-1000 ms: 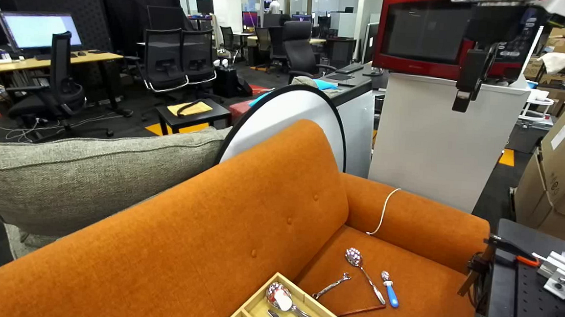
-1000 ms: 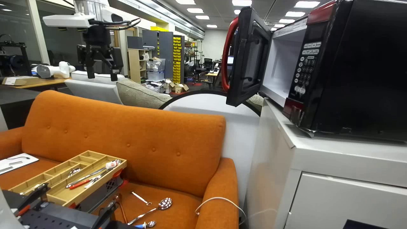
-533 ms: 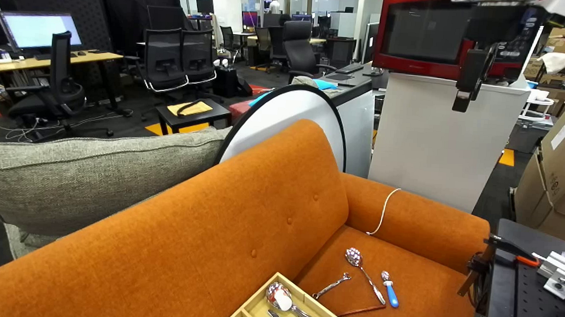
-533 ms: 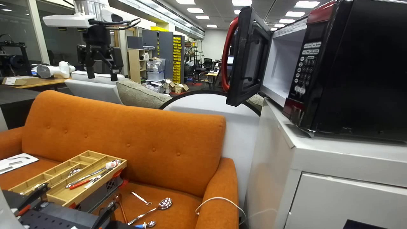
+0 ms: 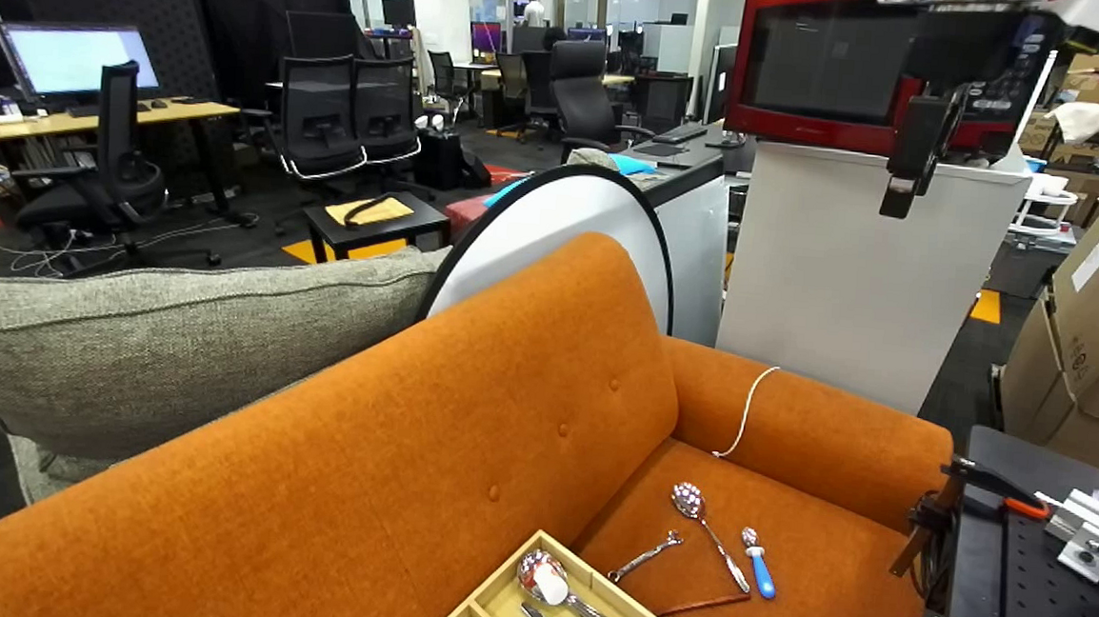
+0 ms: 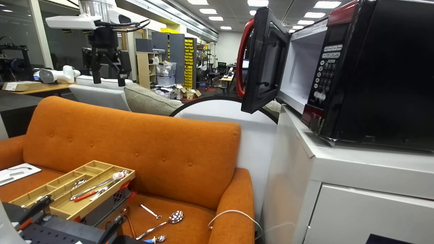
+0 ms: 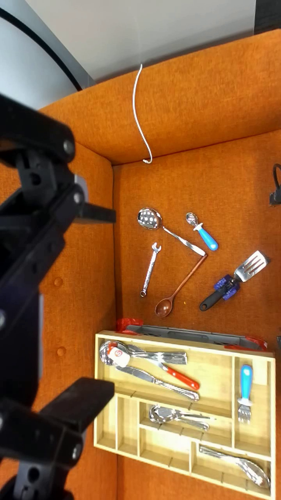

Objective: Close the microwave

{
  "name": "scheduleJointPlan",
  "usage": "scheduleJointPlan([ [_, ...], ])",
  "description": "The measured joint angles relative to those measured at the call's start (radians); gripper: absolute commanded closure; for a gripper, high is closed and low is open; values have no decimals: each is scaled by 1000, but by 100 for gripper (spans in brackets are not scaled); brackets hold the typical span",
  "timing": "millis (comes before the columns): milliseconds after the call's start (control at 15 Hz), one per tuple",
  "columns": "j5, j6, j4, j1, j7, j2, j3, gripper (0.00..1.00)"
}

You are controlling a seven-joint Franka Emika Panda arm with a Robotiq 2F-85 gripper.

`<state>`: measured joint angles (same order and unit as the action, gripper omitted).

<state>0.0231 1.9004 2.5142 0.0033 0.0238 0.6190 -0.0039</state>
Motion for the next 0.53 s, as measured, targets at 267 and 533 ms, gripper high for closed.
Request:
scheduleJointPlan([
  [267, 0, 0, 0, 0, 0, 0, 0, 0],
  [533, 57, 61, 2, -42, 53, -2, -6, 0],
])
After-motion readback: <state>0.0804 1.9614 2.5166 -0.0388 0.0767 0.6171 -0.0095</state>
